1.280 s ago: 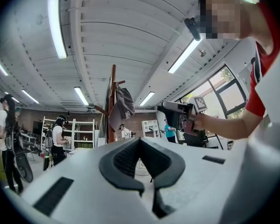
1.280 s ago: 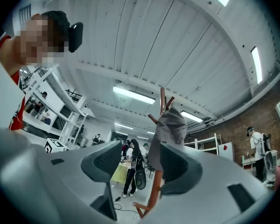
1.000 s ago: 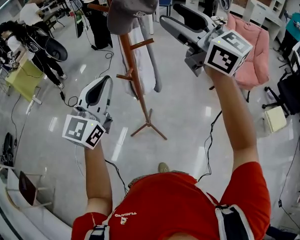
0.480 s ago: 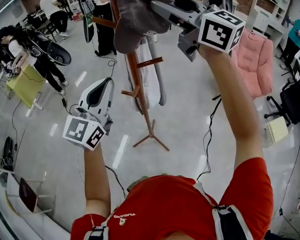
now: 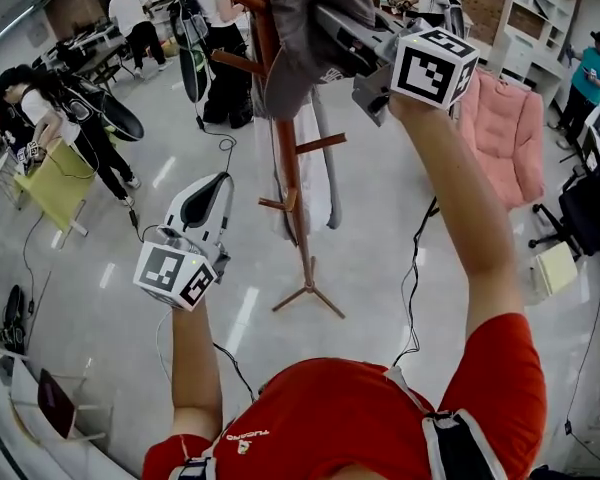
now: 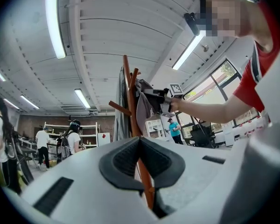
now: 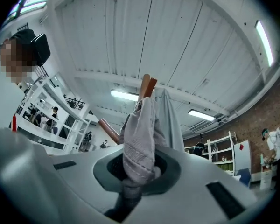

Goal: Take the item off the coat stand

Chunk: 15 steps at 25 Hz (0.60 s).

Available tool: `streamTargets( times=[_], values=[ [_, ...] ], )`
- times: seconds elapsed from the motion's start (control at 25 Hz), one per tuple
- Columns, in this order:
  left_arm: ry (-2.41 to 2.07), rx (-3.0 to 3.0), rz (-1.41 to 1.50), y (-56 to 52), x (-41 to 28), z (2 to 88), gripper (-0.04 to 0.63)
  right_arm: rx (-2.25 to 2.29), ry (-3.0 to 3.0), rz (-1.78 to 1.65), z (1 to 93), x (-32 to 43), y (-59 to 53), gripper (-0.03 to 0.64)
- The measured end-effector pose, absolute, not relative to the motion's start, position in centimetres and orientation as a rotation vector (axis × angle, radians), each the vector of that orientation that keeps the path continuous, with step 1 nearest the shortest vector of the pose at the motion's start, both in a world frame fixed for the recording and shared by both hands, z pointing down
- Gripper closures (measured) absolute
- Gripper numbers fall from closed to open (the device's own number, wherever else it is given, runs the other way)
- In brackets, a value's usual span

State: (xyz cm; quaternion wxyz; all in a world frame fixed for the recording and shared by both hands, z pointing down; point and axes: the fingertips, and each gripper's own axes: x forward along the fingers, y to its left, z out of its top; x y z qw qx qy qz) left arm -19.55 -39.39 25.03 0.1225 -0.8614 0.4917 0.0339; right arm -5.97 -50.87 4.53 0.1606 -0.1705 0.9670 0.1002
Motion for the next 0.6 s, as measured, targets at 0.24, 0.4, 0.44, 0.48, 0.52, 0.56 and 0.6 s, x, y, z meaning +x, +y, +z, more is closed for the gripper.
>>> streamTargets(
  times=[0.24,0.4,0.44,0.48,0.52,0.56,0.6],
  values=[
    [1.418,-2.512,0.117,-38.7,-21.1,24.3,0.586,-0.552,2.701,0.369,1.9,-5.8,-49.9,0.584],
    [1.386,-2.521,0.128,-38.6,-20.2,23.5,0.586,-0.607,2.653,0.407,-0.6,-3.4,-49.2,0.584],
    [1.377,-2.524,0.131,-38.6,-20.1,23.5,0.586,-0.622,2.645,0.417,-1.1,-2.9,-49.0,0.584],
    [1.368,-2.527,0.135,-38.6,-20.0,23.4,0.586,-0.638,2.639,0.426,-1.4,-2.5,-48.8,0.584],
    [1.360,-2.529,0.138,-38.5,-20.1,23.5,0.586,-0.653,2.633,0.432,-1.5,-2.2,-48.6,0.584],
    [1.353,-2.532,0.140,-38.3,-20.0,23.5,0.586,-0.668,2.627,0.434,-1.6,-1.8,-48.3,0.584],
    [1.344,-2.535,0.143,-38.2,-19.9,23.5,0.586,-0.681,2.620,0.434,-1.6,-1.3,-48.0,0.584]
  ],
)
